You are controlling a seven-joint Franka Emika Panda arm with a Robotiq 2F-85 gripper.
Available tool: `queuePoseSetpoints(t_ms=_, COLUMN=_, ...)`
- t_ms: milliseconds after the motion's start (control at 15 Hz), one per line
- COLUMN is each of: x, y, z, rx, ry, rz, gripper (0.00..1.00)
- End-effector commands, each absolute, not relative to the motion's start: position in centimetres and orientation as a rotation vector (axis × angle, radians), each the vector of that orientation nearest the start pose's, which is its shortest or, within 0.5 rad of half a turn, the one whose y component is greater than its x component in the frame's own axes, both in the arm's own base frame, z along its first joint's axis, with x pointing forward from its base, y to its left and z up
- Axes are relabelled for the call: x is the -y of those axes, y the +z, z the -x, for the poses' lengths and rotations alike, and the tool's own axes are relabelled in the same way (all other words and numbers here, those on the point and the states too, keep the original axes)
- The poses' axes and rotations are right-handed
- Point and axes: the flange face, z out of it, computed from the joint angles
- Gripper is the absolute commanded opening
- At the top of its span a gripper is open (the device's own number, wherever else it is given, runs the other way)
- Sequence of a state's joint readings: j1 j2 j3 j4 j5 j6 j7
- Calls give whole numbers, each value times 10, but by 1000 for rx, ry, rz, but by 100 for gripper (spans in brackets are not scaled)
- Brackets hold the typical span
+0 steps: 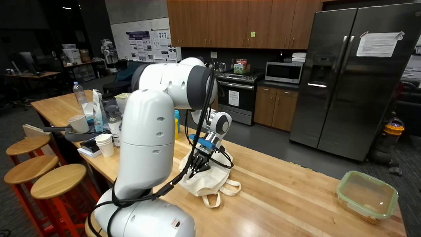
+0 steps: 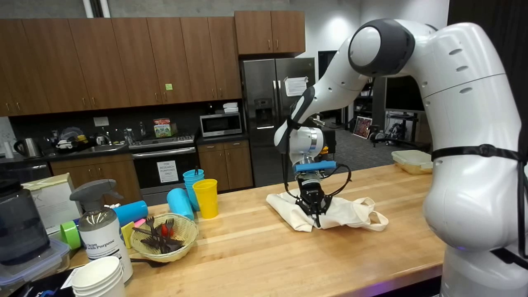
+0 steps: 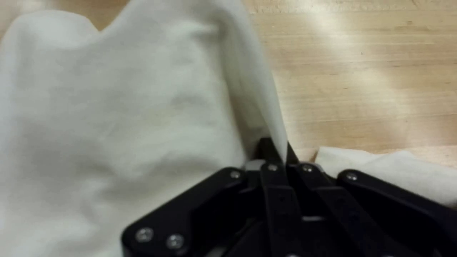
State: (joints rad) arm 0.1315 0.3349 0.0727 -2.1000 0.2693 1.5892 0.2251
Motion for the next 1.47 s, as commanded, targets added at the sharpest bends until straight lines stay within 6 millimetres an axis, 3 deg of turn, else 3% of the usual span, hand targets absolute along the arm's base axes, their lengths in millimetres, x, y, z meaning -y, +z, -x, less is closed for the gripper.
queuePoseSetpoints(t_ms=0, x=-111, y=223, z=-464, rx=-271, ry=1346, rz=2724, gripper=1)
queuePoseSetpoints(t_ms=667, x=-110, y=251, z=-476, rx=-334, ry=1337, rz=2735, gripper=1)
queuePoseSetpoints(t_ms=1400, x=-111, y=315, z=-478, rx=-981, ry=976, rz=2683, gripper=1)
